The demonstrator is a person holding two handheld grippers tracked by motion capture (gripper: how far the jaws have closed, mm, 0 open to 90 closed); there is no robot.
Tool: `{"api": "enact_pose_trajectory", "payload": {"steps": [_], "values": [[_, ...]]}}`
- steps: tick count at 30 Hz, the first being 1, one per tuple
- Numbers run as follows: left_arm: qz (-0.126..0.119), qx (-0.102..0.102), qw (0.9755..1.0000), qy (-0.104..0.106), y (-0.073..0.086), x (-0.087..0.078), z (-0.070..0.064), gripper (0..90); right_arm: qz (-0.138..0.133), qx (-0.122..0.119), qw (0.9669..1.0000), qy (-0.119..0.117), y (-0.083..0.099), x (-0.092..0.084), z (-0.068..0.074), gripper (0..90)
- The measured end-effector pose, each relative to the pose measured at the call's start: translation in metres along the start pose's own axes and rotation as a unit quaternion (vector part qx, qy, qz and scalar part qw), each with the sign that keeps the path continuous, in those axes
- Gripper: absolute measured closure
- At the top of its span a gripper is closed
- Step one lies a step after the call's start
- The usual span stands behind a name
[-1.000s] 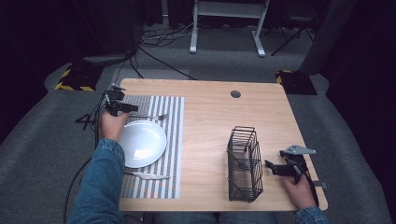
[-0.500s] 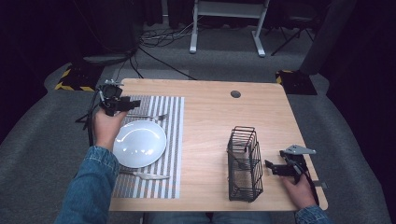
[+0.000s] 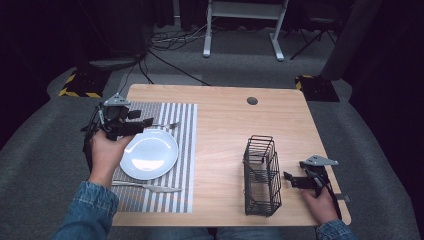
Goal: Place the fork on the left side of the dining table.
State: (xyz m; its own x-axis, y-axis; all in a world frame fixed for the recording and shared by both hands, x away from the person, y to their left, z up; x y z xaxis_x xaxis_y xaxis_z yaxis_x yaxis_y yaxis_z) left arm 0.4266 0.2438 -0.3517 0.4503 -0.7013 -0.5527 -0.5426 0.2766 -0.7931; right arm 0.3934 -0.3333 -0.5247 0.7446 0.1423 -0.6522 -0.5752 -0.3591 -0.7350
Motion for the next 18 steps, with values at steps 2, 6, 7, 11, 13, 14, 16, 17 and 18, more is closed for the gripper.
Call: {"api": "enact_pose_trajectory", "payload": {"steps": [2,6,7,11,13,14,16,17,18], "values": [[0.001,0.01,0.9999,0.01,0.005,-0.006,-0.012,41.9,0.0,0.0,1.0,0.0,0.0,0.0,0.0,15.6],[0.005,0.02,0.9997,0.014,0.011,-0.01,-0.024,39.4,0.0,0.0,1.0,0.0,0.0,0.0,0.0,15.6],[0.005,0.027,0.9996,0.013,0.013,-0.011,-0.027,38.7,0.0,0.0,1.0,-0.001,0.0,0.0,0.0,15.6],[0.003,0.033,0.9992,0.021,0.023,-0.014,-0.039,37.0,0.0,0.0,1.0,-0.001,0.0,0.0,0.0,15.6],[0.002,0.035,0.9992,0.017,0.029,-0.015,-0.043,36.6,0.0,0.0,1.0,-0.001,0.0,0.0,0.0,15.6],[-0.001,0.031,0.9994,0.016,0.036,-0.016,-0.047,36.5,0.0,0.0,1.0,-0.001,0.0,0.0,0.0,15.6],[-0.003,0.027,0.9996,0.011,0.04,-0.016,-0.049,36.6,0.0,0.0,1.0,-0.001,0.0,0.0,0.0,15.6],[-0.007,0.025,0.9997,0.003,0.043,-0.018,-0.051,36.9,0.0,0.0,1.0,-0.001,0.0,0.0,0.0,15.7],[-0.013,0.025,0.9996,-0.003,0.046,-0.02,-0.054,36.9,0.0,0.0,1.0,-0.001,0.0,0.0,0.0,15.7]]}}
Point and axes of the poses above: each handheld gripper's, and its own axes: x roughly forward along the jaws, y roughly out of its underside, z roughly to its left, the point moved 3 cm from there along x, roughly forward along the jaws, and after that the axes turned 15 degrees about y, right-handed, at the moved point
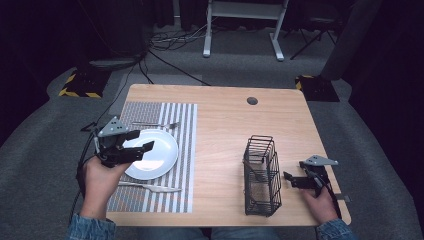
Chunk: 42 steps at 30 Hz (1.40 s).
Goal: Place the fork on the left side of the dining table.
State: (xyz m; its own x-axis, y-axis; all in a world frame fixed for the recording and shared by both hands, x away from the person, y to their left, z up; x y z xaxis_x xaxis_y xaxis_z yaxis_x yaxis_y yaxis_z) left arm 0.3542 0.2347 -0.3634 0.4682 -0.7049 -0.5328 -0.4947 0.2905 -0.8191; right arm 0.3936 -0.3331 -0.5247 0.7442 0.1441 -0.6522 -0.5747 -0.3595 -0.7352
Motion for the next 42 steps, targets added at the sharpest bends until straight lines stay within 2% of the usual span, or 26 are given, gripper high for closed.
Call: {"api": "enact_pose_trajectory", "payload": {"steps": [2,5,6,10,12,13,15,16,18,22,23,24,25,26,27,28,29,32,33,34,35,37,38,42], "values": [[-0.024,-0.003,0.9997,0.003,0.009,-0.006,-0.008,36.1,0.0,0.0,1.0,0.0,0.0,0.0,0.0,15.7],[-0.034,-0.008,0.9994,0.002,0.014,-0.008,-0.011,35.7,0.0,0.0,1.0,0.0,0.0,0.0,0.0,15.6],[-0.027,-0.009,0.9996,-0.003,0.017,-0.01,-0.014,33.8,0.0,0.0,1.0,0.0,0.0,0.0,0.0,15.7],[-0.027,-0.014,0.9995,-0.001,0.027,-0.008,-0.016,33.1,0.0,0.0,1.0,0.0,0.0,0.0,0.0,15.7],[-0.014,-0.021,0.9997,-0.006,0.041,-0.002,-0.015,33.0,0.0,0.0,1.0,0.0,0.0,0.0,0.0,15.6],[-0.014,-0.021,0.9997,-0.006,0.041,-0.002,-0.015,33.0,0.0,0.0,1.0,0.0,0.0,0.0,0.0,15.6],[-0.011,-0.029,0.9995,-0.013,0.052,0.002,-0.014,33.0,0.0,0.0,1.0,0.0,0.0,0.0,0.0,15.7],[-0.003,-0.039,0.9991,-0.019,0.062,0.008,-0.012,32.9,0.0,0.0,1.0,0.0,0.0,0.0,0.0,15.6],[-0.003,-0.044,0.9989,-0.017,0.067,0.01,-0.011,32.7,0.0,0.0,1.0,0.0,0.0,0.0,0.0,15.7],[0.006,-0.057,0.9981,-0.024,0.089,0.015,-0.009,32.4,0.0,-0.002,1.0,-0.002,0.0,0.0,0.0,15.7],[0.006,-0.057,0.9981,-0.024,0.089,0.015,-0.009,32.3,0.0,-0.002,1.0,-0.002,0.0,0.0,0.0,15.7],[0.009,-0.063,0.9977,-0.023,0.098,0.015,-0.008,32.0,0.0,-0.002,1.0,-0.002,0.0,0.0,0.0,15.7],[0.009,-0.063,0.9977,-0.023,0.098,0.015,-0.008,31.9,0.0,-0.002,1.0,-0.002,0.0,0.0,0.0,15.7],[0.016,-0.064,0.9975,-0.024,0.107,0.016,-0.006,31.7,0.0,-0.002,1.0,-0.002,0.0,0.0,0.0,15.7],[0.016,-0.064,0.9975,-0.024,0.107,0.016,-0.006,31.6,0.0,-0.002,1.0,-0.002,0.0,0.0,0.0,15.7],[0.027,-0.061,0.9973,-0.03,0.115,0.017,-0.005,31.6,-0.001,-0.003,1.0,-0.003,0.0,0.0,0.0,15.7],[0.027,-0.061,0.9973,-0.03,0.115,0.017,-0.005,31.7,-0.001,-0.003,1.0,-0.003,0.0,0.0,0.0,15.7],[0.044,-0.062,0.9964,-0.037,0.129,0.018,-0.002,32.2,0.0,-0.003,1.0,-0.004,0.0,0.0,0.0,15.7],[0.044,-0.062,0.9964,-0.037,0.129,0.018,-0.002,32.3,0.0,-0.003,1.0,-0.004,0.0,0.0,0.0,15.7],[0.056,-0.06,0.9956,-0.044,0.134,0.019,-0.002,32.4,0.0,-0.003,1.0,-0.004,0.0,0.0,0.0,15.7],[0.056,-0.06,0.9956,-0.044,0.134,0.019,-0.002,32.4,0.0,-0.003,1.0,-0.004,0.0,0.0,0.0,15.7],[0.077,-0.053,0.9946,-0.045,0.141,0.023,0.0,32.1,0.0,-0.003,1.0,-0.004,0.0,0.0,0.0,15.7],[0.077,-0.053,0.9946,-0.045,0.141,0.023,0.0,31.8,0.0,-0.003,1.0,-0.004,0.0,0.0,0.0,15.7],[0.112,-0.051,0.9915,-0.044,0.15,0.032,0.002,31.5,0.0,-0.003,1.0,-0.004,0.0,0.0,0.0,15.7]]}}
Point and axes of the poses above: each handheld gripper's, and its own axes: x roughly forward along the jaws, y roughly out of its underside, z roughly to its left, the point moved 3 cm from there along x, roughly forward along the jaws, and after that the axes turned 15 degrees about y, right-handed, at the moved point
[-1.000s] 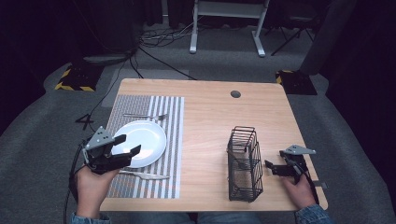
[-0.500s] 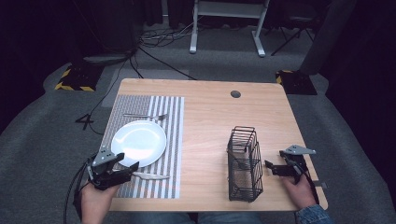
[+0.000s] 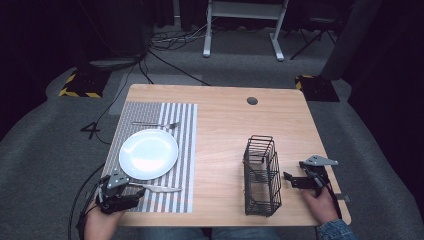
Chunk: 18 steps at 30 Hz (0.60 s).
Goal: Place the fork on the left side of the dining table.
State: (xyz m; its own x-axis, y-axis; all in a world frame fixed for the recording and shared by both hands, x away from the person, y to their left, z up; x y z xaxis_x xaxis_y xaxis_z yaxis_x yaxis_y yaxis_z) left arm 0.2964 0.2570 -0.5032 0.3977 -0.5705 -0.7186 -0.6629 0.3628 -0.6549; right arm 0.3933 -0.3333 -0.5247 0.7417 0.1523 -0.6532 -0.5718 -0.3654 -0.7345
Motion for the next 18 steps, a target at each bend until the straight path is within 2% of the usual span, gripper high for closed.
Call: {"api": "enact_pose_trajectory", "payload": {"steps": [7,8,11,13,14,17,18], "values": [[0.017,0.004,0.9998,-0.008,0.005,0.007,0.003,30.3,0.0,-0.001,1.0,-0.001,0.0,0.0,0.0,15.7],[0.022,0.0,0.9997,-0.01,0.008,0.008,0.005,29.7,0.0,-0.001,1.0,-0.001,0.0,0.0,0.0,15.7],[0.023,0.0,0.9996,-0.014,0.009,0.008,0.006,28.4,0.0,-0.001,1.0,-0.001,0.0,0.0,0.0,15.7],[0.021,0.005,0.9997,-0.013,0.011,0.009,0.007,24.4,0.0,-0.001,1.0,-0.002,0.0,0.0,0.0,15.7],[0.005,-0.009,0.9999,-0.008,0.014,0.01,0.011,21.9,0.0,-0.001,1.0,-0.002,0.0,0.0,0.0,15.7],[-0.008,-0.009,0.9999,-0.002,0.016,0.01,0.012,18.2,0.0,-0.002,1.0,-0.002,0.0,0.0,0.0,15.7],[-0.009,-0.001,0.9999,-0.004,0.018,0.011,0.011,17.6,0.0,-0.001,1.0,-0.002,0.0,0.0,0.0,15.7]]}}
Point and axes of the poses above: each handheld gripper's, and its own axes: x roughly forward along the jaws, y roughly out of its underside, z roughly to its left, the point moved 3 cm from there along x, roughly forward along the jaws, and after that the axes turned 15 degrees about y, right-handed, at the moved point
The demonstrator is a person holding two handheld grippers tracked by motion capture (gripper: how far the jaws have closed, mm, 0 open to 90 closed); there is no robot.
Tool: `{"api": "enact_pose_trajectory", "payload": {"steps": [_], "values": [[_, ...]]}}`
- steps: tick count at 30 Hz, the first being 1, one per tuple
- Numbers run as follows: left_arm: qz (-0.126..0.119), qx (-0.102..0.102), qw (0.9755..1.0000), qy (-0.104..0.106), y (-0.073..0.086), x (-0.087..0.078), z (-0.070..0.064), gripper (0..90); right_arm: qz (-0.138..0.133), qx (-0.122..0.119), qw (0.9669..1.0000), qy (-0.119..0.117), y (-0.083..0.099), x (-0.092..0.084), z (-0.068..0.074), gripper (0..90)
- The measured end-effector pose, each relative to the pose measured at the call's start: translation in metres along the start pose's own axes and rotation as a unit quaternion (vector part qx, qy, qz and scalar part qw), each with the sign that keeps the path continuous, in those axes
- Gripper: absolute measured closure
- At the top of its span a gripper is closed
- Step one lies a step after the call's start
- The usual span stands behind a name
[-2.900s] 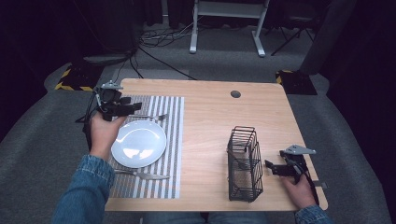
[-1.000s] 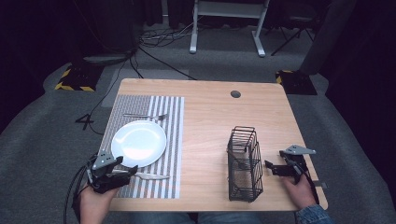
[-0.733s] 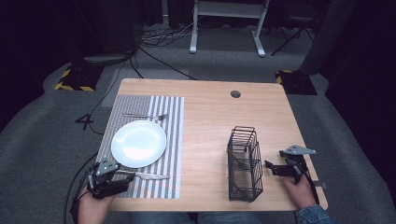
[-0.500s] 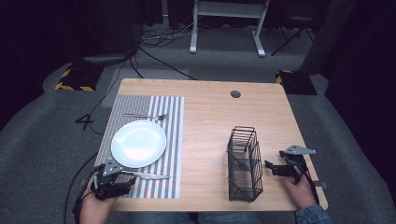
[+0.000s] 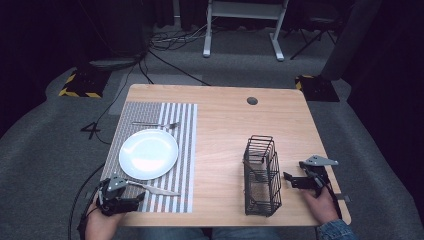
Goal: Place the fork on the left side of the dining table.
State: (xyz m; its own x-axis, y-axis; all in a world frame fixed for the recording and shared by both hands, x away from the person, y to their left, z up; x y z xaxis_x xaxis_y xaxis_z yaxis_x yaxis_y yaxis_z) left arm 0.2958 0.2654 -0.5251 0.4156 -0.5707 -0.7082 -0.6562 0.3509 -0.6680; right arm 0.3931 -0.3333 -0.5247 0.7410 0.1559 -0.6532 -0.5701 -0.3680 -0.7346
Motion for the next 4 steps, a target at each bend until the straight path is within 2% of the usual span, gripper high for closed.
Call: {"api": "enact_pose_trajectory", "payload": {"steps": [4], "values": [[-0.004,0.002,1.0,0.002,0.0008,0.0006,-0.0002,16.0,0.0,0.0,1.0,0.0,0.0,0.0,0.0,15.7]]}}
Point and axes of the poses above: each handheld gripper's, and its own axes: x roughly forward along the jaws, y roughly out of its underside, z roughly to its left, the point moved 3 cm from there along x, roughly forward along the jaws, and after that the axes turned 15 degrees about y, right-handed, at the moved point
